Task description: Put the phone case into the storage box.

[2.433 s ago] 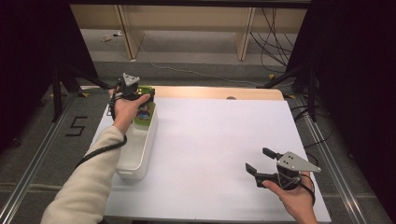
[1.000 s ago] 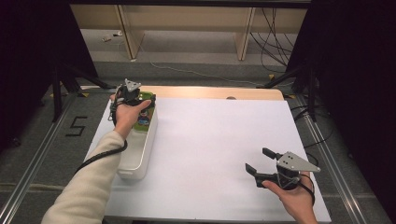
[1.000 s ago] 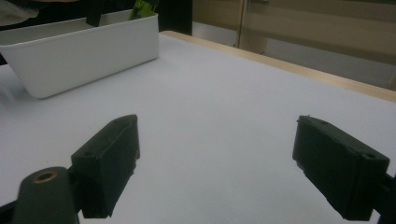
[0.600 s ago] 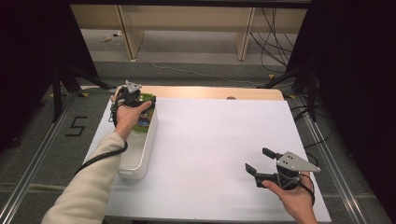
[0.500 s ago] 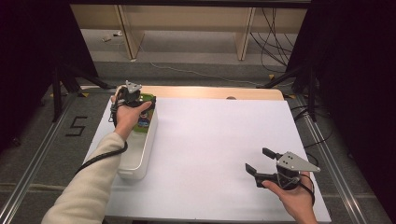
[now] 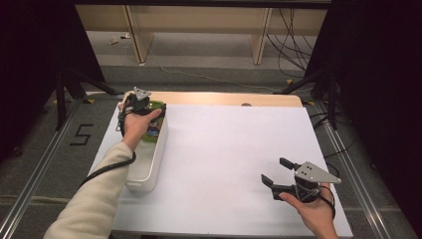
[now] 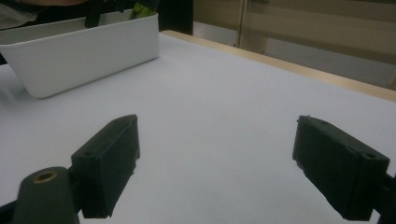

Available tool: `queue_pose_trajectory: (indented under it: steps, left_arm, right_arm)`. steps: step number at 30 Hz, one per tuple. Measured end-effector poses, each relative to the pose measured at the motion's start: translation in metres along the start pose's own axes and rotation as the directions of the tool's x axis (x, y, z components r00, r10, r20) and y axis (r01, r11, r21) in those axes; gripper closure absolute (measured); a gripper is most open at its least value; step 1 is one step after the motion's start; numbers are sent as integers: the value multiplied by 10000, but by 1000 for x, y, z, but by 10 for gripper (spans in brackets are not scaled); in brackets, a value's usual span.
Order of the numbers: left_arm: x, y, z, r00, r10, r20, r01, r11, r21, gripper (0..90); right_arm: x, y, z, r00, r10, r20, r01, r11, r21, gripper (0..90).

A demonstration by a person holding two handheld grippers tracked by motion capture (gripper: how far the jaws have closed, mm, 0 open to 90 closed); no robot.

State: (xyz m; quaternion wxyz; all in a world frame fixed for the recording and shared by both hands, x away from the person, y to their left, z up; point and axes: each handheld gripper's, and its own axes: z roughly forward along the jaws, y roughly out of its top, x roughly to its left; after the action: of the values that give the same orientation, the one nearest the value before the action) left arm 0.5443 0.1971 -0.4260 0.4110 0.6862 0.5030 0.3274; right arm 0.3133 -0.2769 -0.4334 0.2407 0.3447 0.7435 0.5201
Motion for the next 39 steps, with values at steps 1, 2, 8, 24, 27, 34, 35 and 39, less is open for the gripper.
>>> queue_pose_trajectory:
  steps: [1, 2, 8, 24, 27, 34, 35, 39]
  left_arm:
    - [0, 0, 0, 10000, 4, 1, -4, 10000, 8, 153]
    - [0, 0, 0, 10000, 6, 4, -6, 10000, 7, 153]
    - [0, 0, 0, 10000, 17, 37, -17, 10000, 45, 152]
    - [1, 1, 1, 9999, -35, 115, 32, 9998, 183, 147]
    - [1, 1, 1, 9999, -31, 141, 29, 9998, 192, 146]
    - [1, 2, 1, 9999, -44, 158, 40, 9998, 211, 141]
    - [1, 2, 1, 9998, -54, 169, 51, 9998, 207, 139]
    - [1, 2, 1, 9998, -59, 171, 56, 9998, 188, 124]
  right_arm:
    - [0, 0, 0, 10000, 2, -2, -2, 10000, -3, 160]
    - [0, 0, 0, 10000, 11, -9, -11, 10000, 15, 160]
    - [0, 0, 0, 10000, 8, -7, -8, 10000, 16, 160]
    - [0, 0, 0, 10000, -4, -6, 4, 10000, 28, 160]
    - [0, 0, 0, 10000, -17, -18, 17, 10000, 25, 160]
    - [0, 0, 0, 10000, -22, -25, 22, 10000, 29, 160]
    - [0, 0, 0, 10000, -33, -31, 33, 10000, 27, 160]
    - [0, 0, 0, 10000, -10, -11, 10, 10000, 33, 159]
